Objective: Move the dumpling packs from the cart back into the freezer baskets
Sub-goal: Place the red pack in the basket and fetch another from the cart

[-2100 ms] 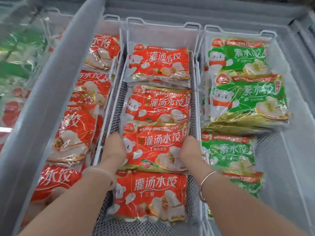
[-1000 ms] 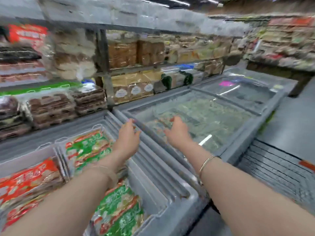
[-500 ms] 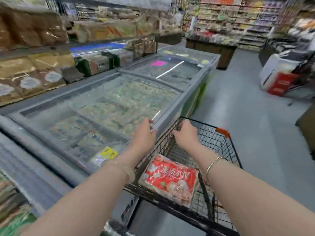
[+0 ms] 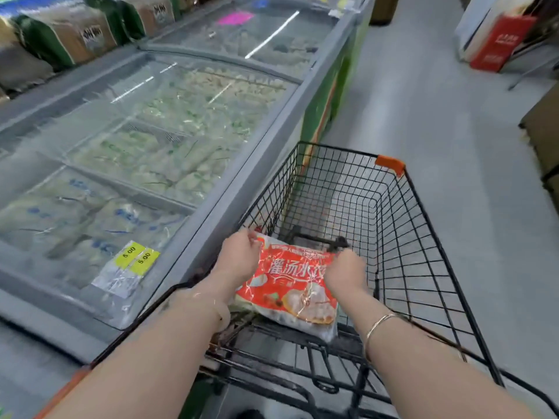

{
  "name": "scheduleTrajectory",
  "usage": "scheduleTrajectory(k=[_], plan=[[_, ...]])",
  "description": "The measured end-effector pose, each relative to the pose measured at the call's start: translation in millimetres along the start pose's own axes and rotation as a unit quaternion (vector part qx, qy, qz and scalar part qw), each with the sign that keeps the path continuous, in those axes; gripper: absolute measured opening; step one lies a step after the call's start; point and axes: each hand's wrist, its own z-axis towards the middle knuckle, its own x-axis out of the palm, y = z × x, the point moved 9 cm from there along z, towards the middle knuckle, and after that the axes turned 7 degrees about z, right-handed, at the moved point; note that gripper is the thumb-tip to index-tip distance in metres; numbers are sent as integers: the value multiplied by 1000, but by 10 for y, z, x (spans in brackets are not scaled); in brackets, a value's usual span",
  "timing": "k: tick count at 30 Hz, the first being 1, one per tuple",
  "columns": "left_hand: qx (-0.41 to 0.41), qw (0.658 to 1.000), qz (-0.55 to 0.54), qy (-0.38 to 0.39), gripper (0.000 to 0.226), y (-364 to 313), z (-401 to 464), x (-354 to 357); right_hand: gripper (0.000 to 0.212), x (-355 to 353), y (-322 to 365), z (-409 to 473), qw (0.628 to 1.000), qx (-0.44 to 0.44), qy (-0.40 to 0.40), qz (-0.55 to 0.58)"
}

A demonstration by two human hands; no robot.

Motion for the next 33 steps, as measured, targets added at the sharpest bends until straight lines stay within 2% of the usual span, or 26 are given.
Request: scheduleTrajectory(k=[4, 7, 11, 13, 14, 16, 18, 22, 28, 31, 33], plan=[[-40, 996, 43, 64, 30, 287, 160, 449, 26, 246, -590, 122, 995, 103, -8, 4], [-70, 988, 84, 108, 33, 446, 276, 695, 36, 429, -876, 182, 985, 172, 34, 4], [-87, 979, 118, 144, 35, 543, 404, 838, 30, 618, -914, 304, 980, 173, 88, 49], [-78, 973, 135, 169, 33, 579, 441, 920, 22, 625, -946, 346, 977, 186, 80, 64], [-79, 972, 133, 176, 32, 599, 458, 950, 25, 624, -974, 359, 976, 194, 73, 72], [-90, 973, 134, 165, 31, 620, 484, 930, 31, 586, -996, 376, 975, 202, 55, 79], [-104, 976, 127, 142, 31, 617, 507, 889, 15, 493, -1034, 397, 974, 212, 18, 80], [-122, 973, 118, 154, 39, 598, 505, 992, 26, 381, -1110, 423, 971, 221, -20, 87], [-145, 954, 197, 172, 49, 626, 559, 1133, 28, 554, -1232, 466, 958, 238, 10, 160], [-185, 954, 162, 173, 53, 720, 596, 1212, 31, 629, -1280, 481, 950, 251, 35, 183], [-206, 957, 125, 161, 54, 751, 602, 1236, 29, 615, -1324, 507, 949, 254, 17, 189]])
